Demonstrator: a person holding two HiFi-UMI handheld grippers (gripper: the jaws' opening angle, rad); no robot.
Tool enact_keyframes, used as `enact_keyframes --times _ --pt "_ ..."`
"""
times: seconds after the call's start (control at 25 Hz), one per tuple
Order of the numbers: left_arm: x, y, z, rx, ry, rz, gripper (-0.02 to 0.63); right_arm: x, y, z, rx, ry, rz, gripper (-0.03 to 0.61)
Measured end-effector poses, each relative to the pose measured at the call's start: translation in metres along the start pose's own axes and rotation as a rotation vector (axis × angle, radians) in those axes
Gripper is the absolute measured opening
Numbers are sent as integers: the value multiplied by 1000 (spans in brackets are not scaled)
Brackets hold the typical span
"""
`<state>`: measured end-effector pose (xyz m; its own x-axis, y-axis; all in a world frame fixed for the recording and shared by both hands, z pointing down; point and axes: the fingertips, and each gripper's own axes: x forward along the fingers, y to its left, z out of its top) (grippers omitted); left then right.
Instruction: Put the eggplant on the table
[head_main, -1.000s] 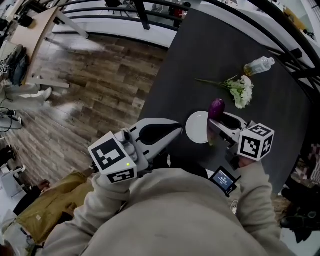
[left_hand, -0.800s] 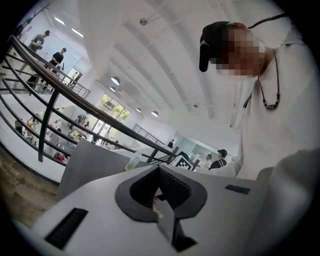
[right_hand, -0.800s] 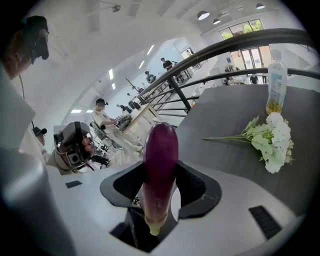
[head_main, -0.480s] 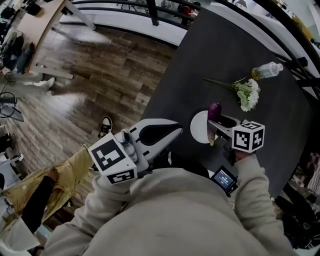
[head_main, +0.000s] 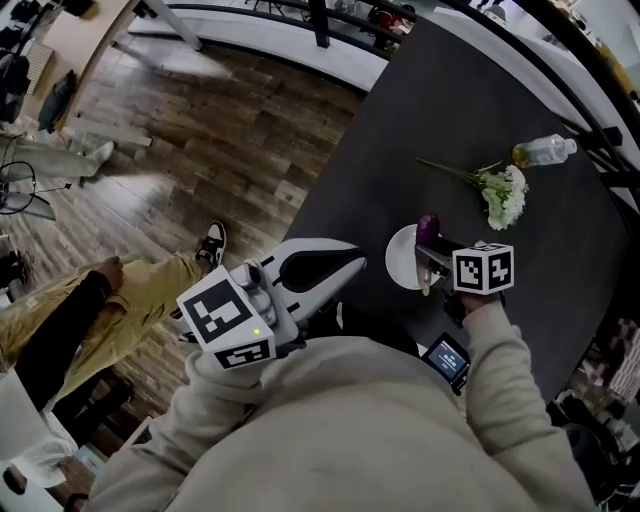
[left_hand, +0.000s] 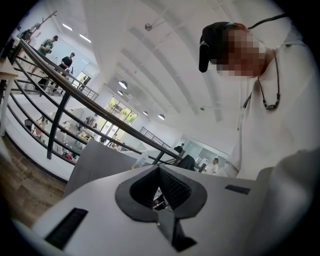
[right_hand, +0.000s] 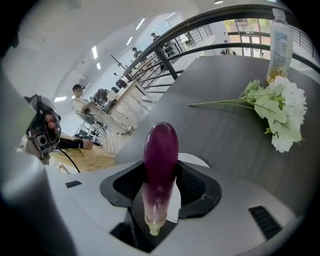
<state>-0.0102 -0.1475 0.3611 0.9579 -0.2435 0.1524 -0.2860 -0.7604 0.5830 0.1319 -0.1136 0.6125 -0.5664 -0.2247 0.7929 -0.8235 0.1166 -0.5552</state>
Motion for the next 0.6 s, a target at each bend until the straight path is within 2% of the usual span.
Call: enact_keyframes --times 0.6 --pt "-6 5 -3 -13 1 28 6 25 -27 -26 -64 131 -56 213"
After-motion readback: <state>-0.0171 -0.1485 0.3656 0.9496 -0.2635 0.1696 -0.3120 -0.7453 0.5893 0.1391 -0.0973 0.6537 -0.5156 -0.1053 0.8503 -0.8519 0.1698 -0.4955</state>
